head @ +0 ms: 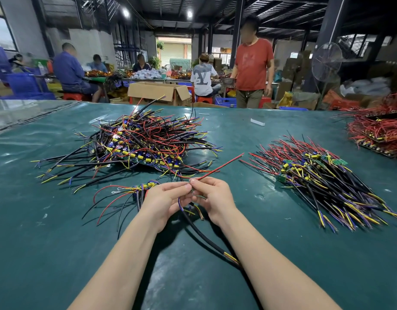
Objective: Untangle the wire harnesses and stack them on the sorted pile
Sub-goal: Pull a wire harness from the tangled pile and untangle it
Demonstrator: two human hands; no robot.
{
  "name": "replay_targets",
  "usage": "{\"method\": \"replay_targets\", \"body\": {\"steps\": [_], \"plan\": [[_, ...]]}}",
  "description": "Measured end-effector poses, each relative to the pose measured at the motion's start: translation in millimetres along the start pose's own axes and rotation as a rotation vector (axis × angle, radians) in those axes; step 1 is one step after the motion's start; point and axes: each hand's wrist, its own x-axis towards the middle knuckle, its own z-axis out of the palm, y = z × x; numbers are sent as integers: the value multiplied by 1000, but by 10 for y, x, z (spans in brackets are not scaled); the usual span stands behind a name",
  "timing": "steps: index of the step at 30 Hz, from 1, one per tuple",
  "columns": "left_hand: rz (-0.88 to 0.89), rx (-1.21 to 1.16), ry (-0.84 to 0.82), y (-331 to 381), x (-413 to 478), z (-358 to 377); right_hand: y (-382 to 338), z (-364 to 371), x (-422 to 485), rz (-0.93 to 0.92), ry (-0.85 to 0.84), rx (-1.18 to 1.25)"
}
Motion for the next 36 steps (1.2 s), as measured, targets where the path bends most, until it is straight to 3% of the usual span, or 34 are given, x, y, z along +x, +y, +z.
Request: {"method": "replay_targets", "body": {"steps": [5, 10, 20, 30, 36], "plan": [[-14, -19, -5, 16, 10, -27, -4, 5, 15, -38, 4, 8], [-30, 5, -40, 14, 19, -28, -27, -14, 6, 34, 40, 81], [-1, 164, 77, -14, 33, 56, -34, 1, -41, 27, 26, 0], [106, 298, 12, -39, 32, 38, -63, -45, -9, 88, 82, 103], [114, 390, -90, -53, 6, 36, -121, -165, 46, 99, 230, 219]]}}
